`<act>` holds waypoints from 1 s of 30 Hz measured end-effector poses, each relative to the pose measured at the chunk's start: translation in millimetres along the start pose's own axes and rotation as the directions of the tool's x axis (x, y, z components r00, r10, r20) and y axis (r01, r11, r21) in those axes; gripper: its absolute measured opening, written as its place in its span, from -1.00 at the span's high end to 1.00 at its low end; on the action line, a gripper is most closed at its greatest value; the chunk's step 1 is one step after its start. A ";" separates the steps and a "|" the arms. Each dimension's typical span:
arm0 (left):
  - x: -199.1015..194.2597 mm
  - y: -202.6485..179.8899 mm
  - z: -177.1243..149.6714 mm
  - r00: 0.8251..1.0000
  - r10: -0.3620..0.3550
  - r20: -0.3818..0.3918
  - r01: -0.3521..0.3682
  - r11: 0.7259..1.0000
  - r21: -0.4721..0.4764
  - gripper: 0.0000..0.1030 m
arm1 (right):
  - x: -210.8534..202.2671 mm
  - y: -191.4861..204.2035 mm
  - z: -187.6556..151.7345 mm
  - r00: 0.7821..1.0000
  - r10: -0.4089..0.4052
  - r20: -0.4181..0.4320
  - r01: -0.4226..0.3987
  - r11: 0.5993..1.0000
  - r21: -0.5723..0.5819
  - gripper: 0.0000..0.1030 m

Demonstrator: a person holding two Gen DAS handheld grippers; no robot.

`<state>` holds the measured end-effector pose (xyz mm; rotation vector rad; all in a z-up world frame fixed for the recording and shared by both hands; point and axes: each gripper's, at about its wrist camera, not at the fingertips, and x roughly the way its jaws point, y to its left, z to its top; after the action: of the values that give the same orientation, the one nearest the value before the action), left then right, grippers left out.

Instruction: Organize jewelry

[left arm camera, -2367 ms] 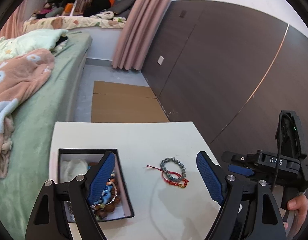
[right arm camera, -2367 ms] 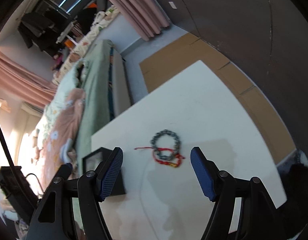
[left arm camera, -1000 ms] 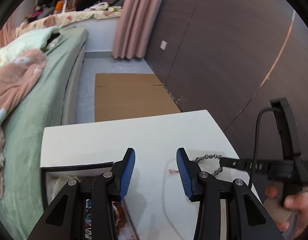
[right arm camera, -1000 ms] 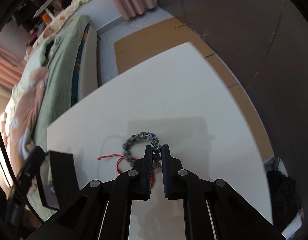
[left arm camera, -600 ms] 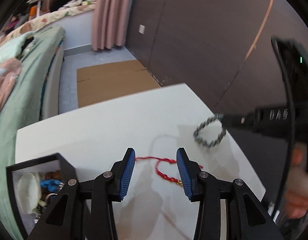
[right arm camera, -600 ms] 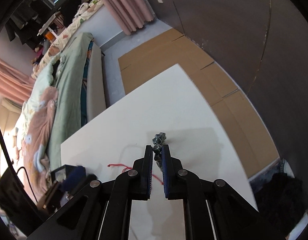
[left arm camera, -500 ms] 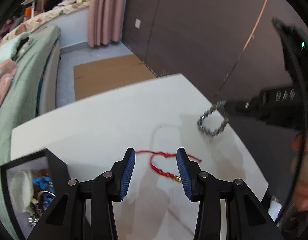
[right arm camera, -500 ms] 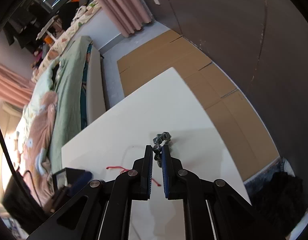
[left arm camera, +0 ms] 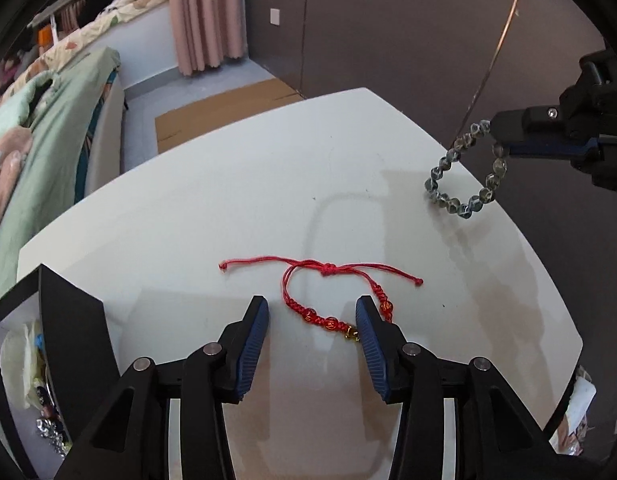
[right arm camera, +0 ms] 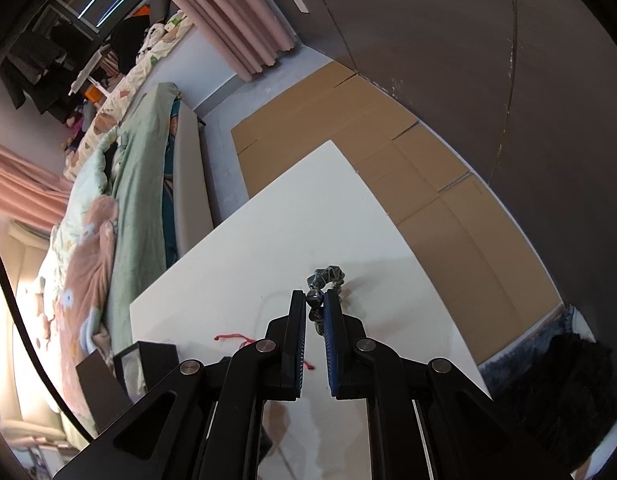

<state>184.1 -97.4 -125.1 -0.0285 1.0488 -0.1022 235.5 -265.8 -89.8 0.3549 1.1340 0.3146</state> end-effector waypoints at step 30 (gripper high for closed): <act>-92.4 48.4 -30.9 0.982 -0.006 0.191 0.043 0.982 -0.186 0.87 | -28.9 6.6 -50.2 0.998 0.063 0.010 -0.063 0.997 -0.047 0.80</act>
<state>115.1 -39.4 -64.2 -0.2202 0.8643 -0.0208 177.7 -266.1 -82.3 0.3510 1.1042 0.3934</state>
